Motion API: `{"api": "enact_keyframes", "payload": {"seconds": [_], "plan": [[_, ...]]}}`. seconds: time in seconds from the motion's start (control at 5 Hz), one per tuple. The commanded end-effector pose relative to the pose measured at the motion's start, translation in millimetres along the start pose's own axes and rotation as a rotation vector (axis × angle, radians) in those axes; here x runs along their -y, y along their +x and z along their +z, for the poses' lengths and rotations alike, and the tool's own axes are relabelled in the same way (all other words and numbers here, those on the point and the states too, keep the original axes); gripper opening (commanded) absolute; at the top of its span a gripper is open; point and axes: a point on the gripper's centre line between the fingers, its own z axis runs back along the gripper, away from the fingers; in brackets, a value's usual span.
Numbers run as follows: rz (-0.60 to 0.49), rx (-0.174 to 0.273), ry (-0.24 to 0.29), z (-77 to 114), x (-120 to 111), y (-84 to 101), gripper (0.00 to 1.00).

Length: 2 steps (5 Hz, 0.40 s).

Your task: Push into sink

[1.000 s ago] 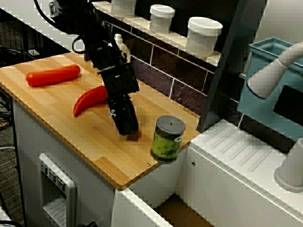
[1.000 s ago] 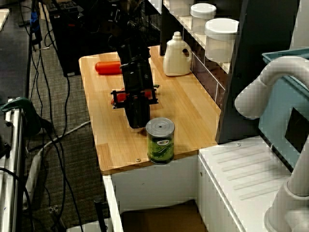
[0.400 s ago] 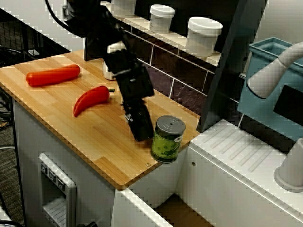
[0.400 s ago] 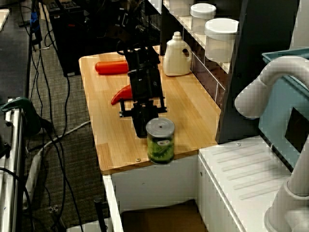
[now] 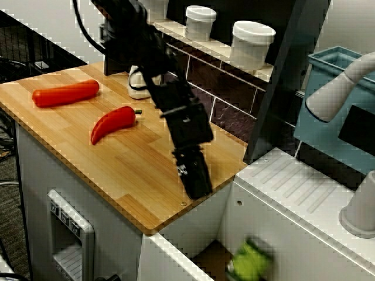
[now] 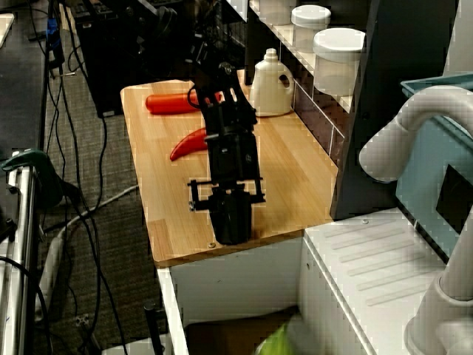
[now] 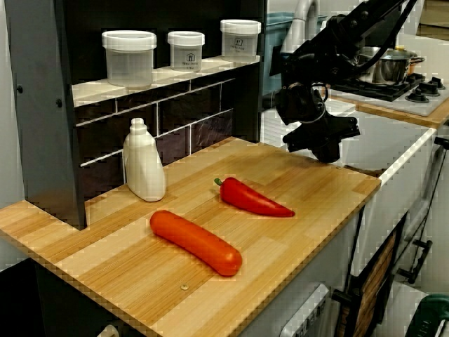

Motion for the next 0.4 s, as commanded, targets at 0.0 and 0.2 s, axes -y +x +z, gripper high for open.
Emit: {"api": "enact_keyframes", "payload": {"seconds": [0.0, 0.2], "plan": [[-0.002, -0.014, 0.032, 2.5, -2.7, 3.1, 0.97], [-0.002, -0.014, 0.032, 2.5, -2.7, 3.1, 1.0]]}}
